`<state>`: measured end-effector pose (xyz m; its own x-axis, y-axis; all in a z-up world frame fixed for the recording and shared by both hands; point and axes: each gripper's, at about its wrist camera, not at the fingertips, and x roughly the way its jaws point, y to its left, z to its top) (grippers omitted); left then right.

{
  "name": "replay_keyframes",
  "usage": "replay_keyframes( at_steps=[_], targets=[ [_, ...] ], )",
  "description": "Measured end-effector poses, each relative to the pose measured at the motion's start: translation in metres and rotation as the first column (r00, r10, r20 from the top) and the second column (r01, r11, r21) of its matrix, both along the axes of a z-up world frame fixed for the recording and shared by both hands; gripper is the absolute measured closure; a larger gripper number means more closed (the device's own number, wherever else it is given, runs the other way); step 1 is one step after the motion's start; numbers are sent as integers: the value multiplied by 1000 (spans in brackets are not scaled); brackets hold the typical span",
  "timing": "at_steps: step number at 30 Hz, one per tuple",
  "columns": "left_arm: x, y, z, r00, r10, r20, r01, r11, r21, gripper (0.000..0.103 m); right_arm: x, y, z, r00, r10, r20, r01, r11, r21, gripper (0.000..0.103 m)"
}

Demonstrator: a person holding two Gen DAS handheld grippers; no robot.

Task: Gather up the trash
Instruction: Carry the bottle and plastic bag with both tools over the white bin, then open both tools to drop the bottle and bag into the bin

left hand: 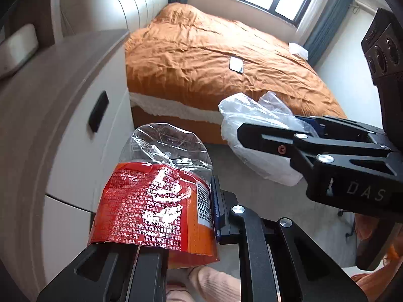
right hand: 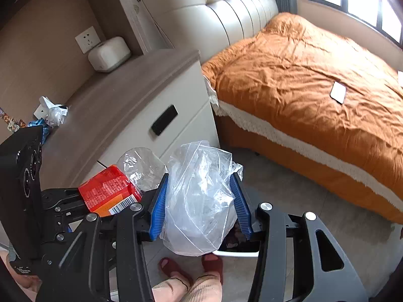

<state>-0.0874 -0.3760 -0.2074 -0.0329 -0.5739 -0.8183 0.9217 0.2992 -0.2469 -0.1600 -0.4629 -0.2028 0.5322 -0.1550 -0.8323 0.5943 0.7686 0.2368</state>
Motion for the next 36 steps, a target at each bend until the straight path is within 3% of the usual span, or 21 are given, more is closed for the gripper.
replay_keyframes(
  at_steps=[3, 14, 21, 22, 23, 24, 25, 26, 27, 31, 36],
  targets=[
    [-5, -10, -27, 998, -18, -55, 20, 999, 34, 92, -6, -9, -31, 999, -27, -36, 29, 998, 61, 53],
    [-23, -47, -148, 975, -103, -195, 127, 985, 114, 92, -14, -32, -137, 991, -56, -123, 74, 987, 145, 53],
    [-30, -50, -232, 950, -125, -286, 169, 976, 135, 92, -14, -39, -237, 983, -42, -179, 83, 971, 226, 49],
    [-30, -51, -246, 946, -126, -298, 173, 975, 136, 89, -14, -39, -247, 982, -39, -185, 82, 970, 227, 44],
    [-31, -53, -260, 942, -128, -311, 179, 974, 141, 76, -15, -40, -259, 979, -42, -198, 86, 972, 217, 36],
    [-31, -52, -269, 937, -130, -324, 184, 972, 143, 61, -16, -41, -273, 977, -34, -210, 82, 971, 226, 20],
    [-31, -54, -282, 931, -131, -341, 189, 972, 142, 28, -17, -43, -285, 977, -21, -210, 73, 967, 244, 14],
    [-30, -54, -292, 931, -127, -341, 184, 973, 140, 13, -19, -45, -296, 975, -14, -223, 72, 965, 252, 11],
    [-30, -56, -301, 931, -121, -343, 179, 973, 143, 13, -21, -47, -308, 970, -11, -243, 74, 965, 251, 4],
    [-29, -63, -330, 930, -116, -350, 181, 970, 161, 12, -25, -51, -330, 958, 1, -286, 74, 965, 250, 4],
    [-27, -63, -332, 934, -93, -345, 160, 972, 170, 11, -26, -52, -335, 956, -1, -294, 83, 960, 267, 4]
  ],
)
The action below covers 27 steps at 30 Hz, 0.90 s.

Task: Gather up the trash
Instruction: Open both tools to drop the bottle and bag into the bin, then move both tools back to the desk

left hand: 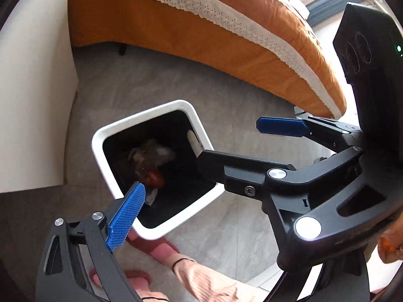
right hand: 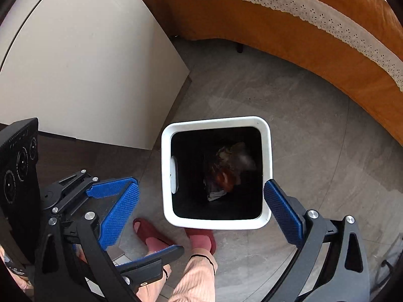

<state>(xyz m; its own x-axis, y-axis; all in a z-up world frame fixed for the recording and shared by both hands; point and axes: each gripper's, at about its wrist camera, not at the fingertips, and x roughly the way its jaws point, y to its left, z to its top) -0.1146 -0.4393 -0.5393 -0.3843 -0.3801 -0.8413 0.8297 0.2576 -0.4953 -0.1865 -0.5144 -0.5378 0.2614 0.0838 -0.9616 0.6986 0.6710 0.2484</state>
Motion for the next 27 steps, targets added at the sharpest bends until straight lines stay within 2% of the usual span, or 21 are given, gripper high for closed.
replay_keyframes(
  at_steps=[3, 8, 12, 16, 20, 22, 27],
  targets=[
    [3, 1, 11, 1000, 5, 9, -5, 1000, 0, 10, 3, 4, 13, 1000, -2, 15, 2, 1000, -11, 4],
    [11, 10, 50, 999, 39, 38, -38, 999, -26, 7, 8, 0, 51, 998, -4, 55, 6, 999, -35, 4],
    [17, 18, 101, 993, 77, 85, -72, 996, -55, 6, 18, 2, 107, 995, 8, 104, 0, 997, -72, 4],
    [24, 31, 167, 981, 135, 137, -121, 987, -104, 5, 30, 7, 163, 985, 36, 170, -19, 995, -102, 4],
    [30, 47, 229, 960, 179, 216, -148, 977, -151, 5, 48, 15, 221, 968, 115, 224, -81, 985, -156, 4],
    [32, 57, 263, 941, 211, 266, -163, 968, -191, 5, 57, 18, 253, 954, 155, 257, -108, 976, -187, 4],
    [52, 92, 327, 892, 345, 292, -268, 924, -273, 5, 91, 35, 321, 902, 260, 345, -171, 948, -268, 4]
  ],
)
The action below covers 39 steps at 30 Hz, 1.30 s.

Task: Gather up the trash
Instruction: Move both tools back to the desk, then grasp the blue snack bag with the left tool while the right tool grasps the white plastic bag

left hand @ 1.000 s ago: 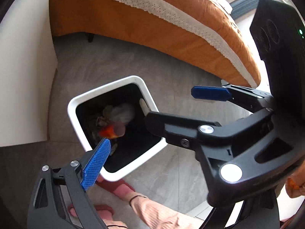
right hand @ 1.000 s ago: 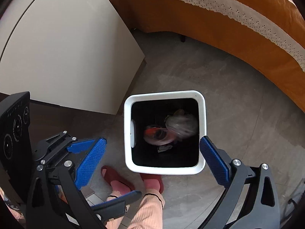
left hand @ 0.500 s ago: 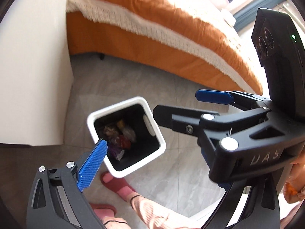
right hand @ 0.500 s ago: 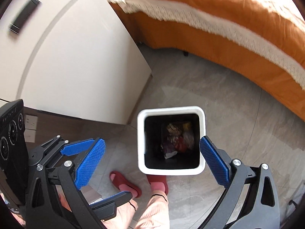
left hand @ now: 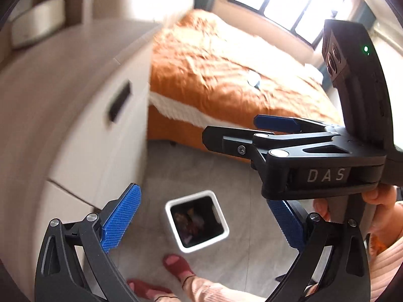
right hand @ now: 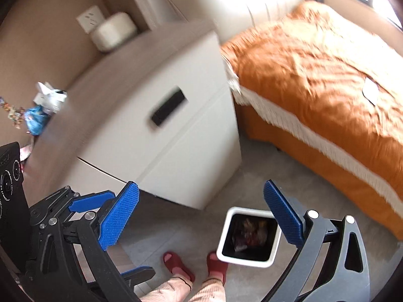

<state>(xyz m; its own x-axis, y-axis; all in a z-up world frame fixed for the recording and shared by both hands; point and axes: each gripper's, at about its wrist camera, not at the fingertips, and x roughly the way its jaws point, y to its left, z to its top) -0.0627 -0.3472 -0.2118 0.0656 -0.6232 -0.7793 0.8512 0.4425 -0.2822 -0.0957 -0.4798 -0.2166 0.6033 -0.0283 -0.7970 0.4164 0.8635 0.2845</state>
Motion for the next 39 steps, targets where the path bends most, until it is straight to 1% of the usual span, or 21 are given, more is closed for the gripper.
replay_keyframes(
  at_steps=[1, 3, 4, 6, 8, 12, 13, 15, 16, 17, 18, 19, 20, 23, 26, 28, 31, 34, 39],
  targets=[
    [5, 11, 16, 999, 43, 33, -43, 999, -12, 5, 7, 4, 9, 1000, 21, 10, -21, 1000, -8, 4],
    [11, 22, 34, 992, 97, 77, -95, 995, -24, 5, 24, 15, 31, 996, 78, 52, -77, 997, -22, 4],
    [16, 31, 46, 986, 134, 104, -131, 991, -33, 5, 32, 20, 42, 992, 107, 72, -104, 994, -38, 4],
    [25, 50, 62, 968, 200, 148, -195, 980, -48, 5, 49, 33, 63, 979, 169, 118, -162, 985, -66, 4],
    [35, 65, 82, 943, 276, 183, -267, 961, -73, 5, 62, 47, 80, 961, 224, 163, -212, 973, -91, 4],
    [54, 96, 116, 880, 416, 230, -395, 909, -136, 5, 94, 85, 111, 910, 356, 213, -324, 931, -171, 4],
    [60, 107, 124, 852, 462, 245, -436, 886, -157, 5, 102, 95, 116, 895, 387, 221, -349, 917, -190, 4],
    [67, 121, 132, 818, 503, 279, -475, 865, -165, 5, 117, 110, 125, 864, 437, 249, -390, 895, -215, 4],
    [72, 130, 136, 795, 527, 299, -500, 849, -168, 5, 124, 117, 126, 851, 457, 257, -409, 886, -220, 4],
    [77, 139, 139, 782, 543, 306, -516, 840, -171, 5, 133, 126, 129, 836, 481, 263, -432, 874, -223, 4],
    [82, 146, 141, 770, 557, 311, -530, 830, -175, 5, 139, 134, 131, 828, 492, 269, -443, 868, -222, 4],
    [86, 152, 143, 750, 576, 323, -549, 816, -180, 5, 145, 141, 133, 818, 505, 274, -457, 861, -222, 4],
    [90, 159, 145, 737, 589, 331, -563, 806, -182, 5, 153, 151, 136, 806, 522, 279, -474, 852, -225, 4],
    [98, 184, 153, 703, 615, 357, -589, 785, -191, 5, 169, 170, 142, 788, 544, 289, -492, 838, -236, 4],
    [112, 204, 156, 672, 627, 395, -609, 771, -187, 5, 188, 189, 147, 777, 553, 299, -502, 832, -235, 4],
    [122, 215, 157, 657, 631, 412, -621, 763, -179, 5, 198, 198, 149, 777, 554, 300, -502, 832, -236, 4],
    [138, 231, 157, 642, 642, 419, -633, 752, -184, 5, 215, 210, 149, 781, 550, 296, -498, 834, -239, 4],
    [159, 243, 154, 640, 640, 425, -636, 751, -174, 5, 231, 219, 146, 792, 540, 287, -488, 841, -235, 4],
    [194, 258, 144, 652, 617, 441, -624, 767, -149, 5, 261, 229, 135, 817, 514, 262, -467, 856, -222, 4]
  ],
)
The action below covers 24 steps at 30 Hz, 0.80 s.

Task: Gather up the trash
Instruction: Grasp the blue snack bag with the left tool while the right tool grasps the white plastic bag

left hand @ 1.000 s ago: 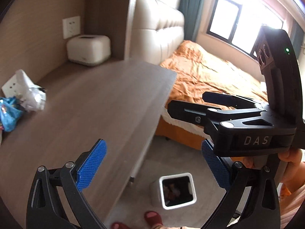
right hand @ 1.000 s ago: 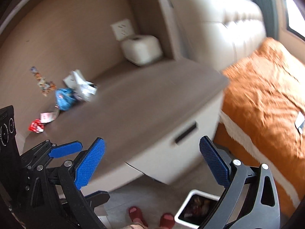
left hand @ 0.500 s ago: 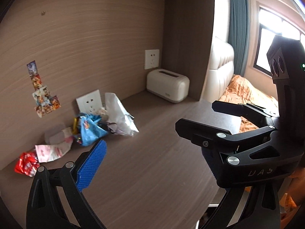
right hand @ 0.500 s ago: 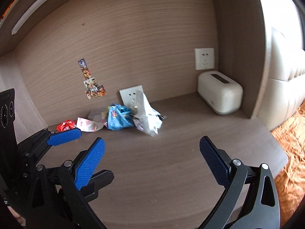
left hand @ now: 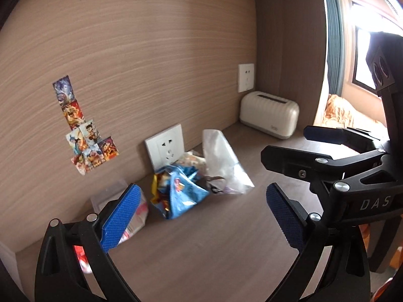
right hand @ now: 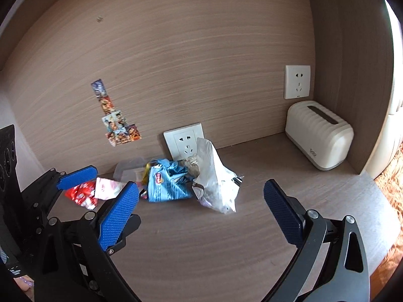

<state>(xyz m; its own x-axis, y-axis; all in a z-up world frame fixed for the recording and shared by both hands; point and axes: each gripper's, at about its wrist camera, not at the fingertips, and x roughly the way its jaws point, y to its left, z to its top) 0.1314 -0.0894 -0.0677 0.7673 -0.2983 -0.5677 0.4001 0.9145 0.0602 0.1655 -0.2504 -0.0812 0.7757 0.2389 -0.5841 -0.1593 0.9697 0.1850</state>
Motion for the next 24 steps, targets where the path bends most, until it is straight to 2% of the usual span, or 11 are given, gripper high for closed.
replay_keyframes(
  at_steps=[7, 12, 16, 18, 19, 20, 21, 22, 24],
  targets=[
    [55, 8, -24, 999, -40, -13, 41, 997, 68, 5, 41, 8, -26, 996, -62, -58, 61, 998, -21, 4],
    [89, 2, -39, 994, -100, -35, 102, 992, 80, 5, 70, 5, -50, 988, -116, -104, 113, 993, -33, 4],
    [113, -1, -57, 988, -110, -107, 117, 991, 59, 6, 92, 4, -73, 978, -130, -160, 128, 992, -20, 4],
    [122, -1, -65, 983, -110, -150, 118, 992, 46, 11, 100, 4, -84, 973, -129, -189, 129, 992, -12, 4],
    [126, -3, -71, 977, -119, -179, 128, 991, 41, 25, 103, 5, -89, 971, -124, -203, 125, 992, -9, 4],
    [128, -4, -76, 972, -121, -199, 132, 990, 45, 32, 106, 6, -94, 969, -118, -215, 121, 993, 1, 4],
    [129, -5, -79, 972, -124, -201, 136, 990, 44, 33, 107, 6, -99, 968, -114, -225, 120, 993, 15, 15],
    [129, -7, -80, 971, -130, -202, 143, 989, 49, 39, 108, 4, -103, 964, -108, -244, 121, 992, 40, 35],
    [126, -11, -81, 970, -137, -200, 151, 987, 56, 45, 108, 0, -104, 959, -125, -253, 143, 988, 55, 44]
  ],
)
